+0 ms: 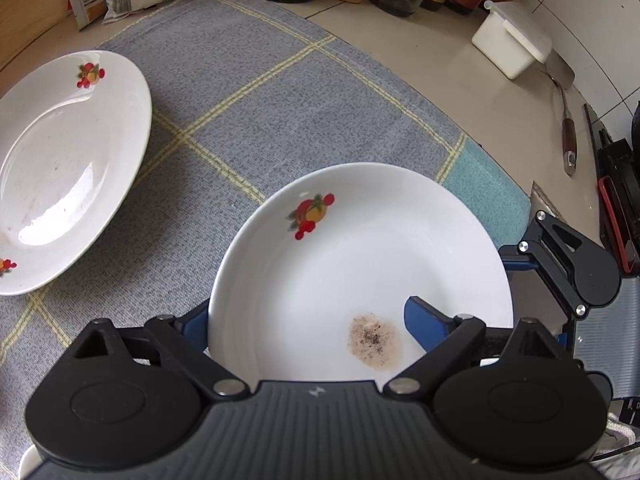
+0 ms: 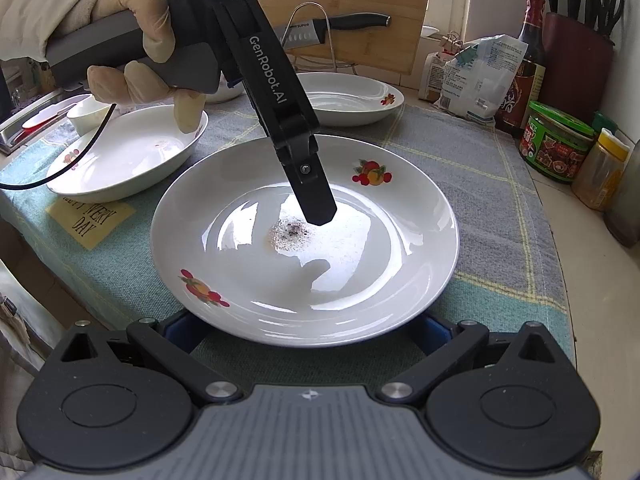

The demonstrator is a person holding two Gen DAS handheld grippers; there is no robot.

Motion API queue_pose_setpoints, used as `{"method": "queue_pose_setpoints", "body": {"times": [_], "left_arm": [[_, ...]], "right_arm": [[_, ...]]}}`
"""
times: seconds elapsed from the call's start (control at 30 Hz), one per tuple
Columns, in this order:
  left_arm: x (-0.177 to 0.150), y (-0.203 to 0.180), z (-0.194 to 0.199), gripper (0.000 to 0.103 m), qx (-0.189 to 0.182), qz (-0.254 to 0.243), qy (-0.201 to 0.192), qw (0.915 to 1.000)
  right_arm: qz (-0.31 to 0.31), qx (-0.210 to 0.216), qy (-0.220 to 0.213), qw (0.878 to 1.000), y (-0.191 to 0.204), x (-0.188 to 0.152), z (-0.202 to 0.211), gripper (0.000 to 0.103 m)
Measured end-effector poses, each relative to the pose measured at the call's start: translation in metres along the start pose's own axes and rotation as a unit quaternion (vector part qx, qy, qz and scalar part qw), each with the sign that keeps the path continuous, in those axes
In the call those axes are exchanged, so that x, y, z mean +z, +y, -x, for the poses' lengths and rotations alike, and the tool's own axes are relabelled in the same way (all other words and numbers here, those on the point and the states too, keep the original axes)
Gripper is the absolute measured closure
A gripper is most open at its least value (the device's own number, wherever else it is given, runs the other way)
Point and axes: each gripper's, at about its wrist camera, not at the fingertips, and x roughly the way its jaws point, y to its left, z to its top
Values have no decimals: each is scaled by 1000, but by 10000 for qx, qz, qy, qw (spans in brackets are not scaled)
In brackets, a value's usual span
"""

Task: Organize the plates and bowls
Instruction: 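Close the left gripper on the plate rim and lift it, then carry the stained plate with the left gripper toward the oval dish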

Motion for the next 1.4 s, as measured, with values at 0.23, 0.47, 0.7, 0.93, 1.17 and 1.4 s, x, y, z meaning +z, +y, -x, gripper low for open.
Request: {"method": "queue_pose_setpoints", "body": {"times": [0.23,0.47,0.7,0.93,1.17,1.4], "left_arm": [[1,3,1,12,-34,56,41,10000],[1,3,2,12,-68,49,57,9999],[1,0,6,12,-65,73,30,9999],[6,-3,15,12,-88,175,-38,9998],[21,-9,21,12,-79,202,-186,9996],[39,-10,19,13,-76,127,-301,9994]], "right_arm": [[37,-22,86,10000,2,3,-1,0],[17,9,175,9998,0,6,-1,0],[1,46,188,9998,-2,8,3,0],[78,66,203,9997,-7,14,10,0],[155,1,170,9997,-20,22,15,0],[216,-150,125,9996,-36,29,15,0]]}}
